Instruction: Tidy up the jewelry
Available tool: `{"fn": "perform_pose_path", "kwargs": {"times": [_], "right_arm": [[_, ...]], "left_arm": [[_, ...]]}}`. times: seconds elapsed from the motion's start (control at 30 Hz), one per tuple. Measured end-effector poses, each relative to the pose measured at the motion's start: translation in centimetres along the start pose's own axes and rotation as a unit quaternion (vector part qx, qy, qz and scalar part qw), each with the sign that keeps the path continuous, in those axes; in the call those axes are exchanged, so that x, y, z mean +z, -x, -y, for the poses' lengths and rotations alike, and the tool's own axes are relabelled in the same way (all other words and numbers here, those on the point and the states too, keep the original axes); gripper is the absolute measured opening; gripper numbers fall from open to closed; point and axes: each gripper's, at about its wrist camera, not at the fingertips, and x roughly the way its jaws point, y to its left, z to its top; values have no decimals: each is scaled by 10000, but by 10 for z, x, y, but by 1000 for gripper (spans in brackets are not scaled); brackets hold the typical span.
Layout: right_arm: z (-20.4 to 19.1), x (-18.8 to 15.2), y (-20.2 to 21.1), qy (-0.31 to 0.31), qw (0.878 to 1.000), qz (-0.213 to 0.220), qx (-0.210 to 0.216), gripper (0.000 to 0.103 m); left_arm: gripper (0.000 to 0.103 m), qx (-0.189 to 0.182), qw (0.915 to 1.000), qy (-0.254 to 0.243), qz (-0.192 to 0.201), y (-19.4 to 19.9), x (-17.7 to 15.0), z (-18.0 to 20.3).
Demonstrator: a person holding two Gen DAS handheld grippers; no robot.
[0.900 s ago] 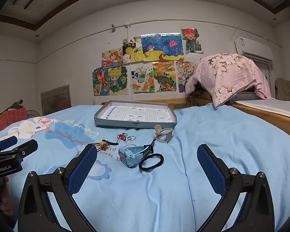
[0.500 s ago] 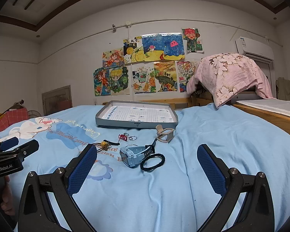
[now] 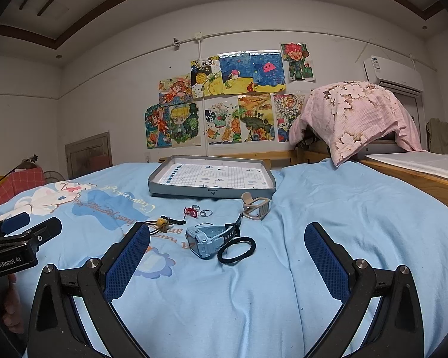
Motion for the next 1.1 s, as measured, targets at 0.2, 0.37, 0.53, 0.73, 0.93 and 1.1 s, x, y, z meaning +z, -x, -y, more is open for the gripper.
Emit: {"fn": "perform_pose_path", "kwargs": {"times": [0.2,0.37,0.53,0.73,0.93,1.1], "right_arm": [[0,0,0,-3,10000,6,-7,102],[-1,0,1,-18,10000,-9,17,102],[-1,0,1,-19,10000,-15,22,102],[-3,0,1,-24,10000,-16,25,102],[-3,0,1,-21,10000,-16,31,102],[-2,0,1,-29,10000,-17,27,102]], "left_arm": [[103,3,10000,2,-5,0,0,0],[103,7,10000,-6,-4,0,0,0],[103,9,10000,-6,-4,0,0,0],[103,9,10000,-14,1,0,0,0],[103,15,10000,-16,0,0,0,0],[103,12,10000,-18,0,0,0,0]]}}
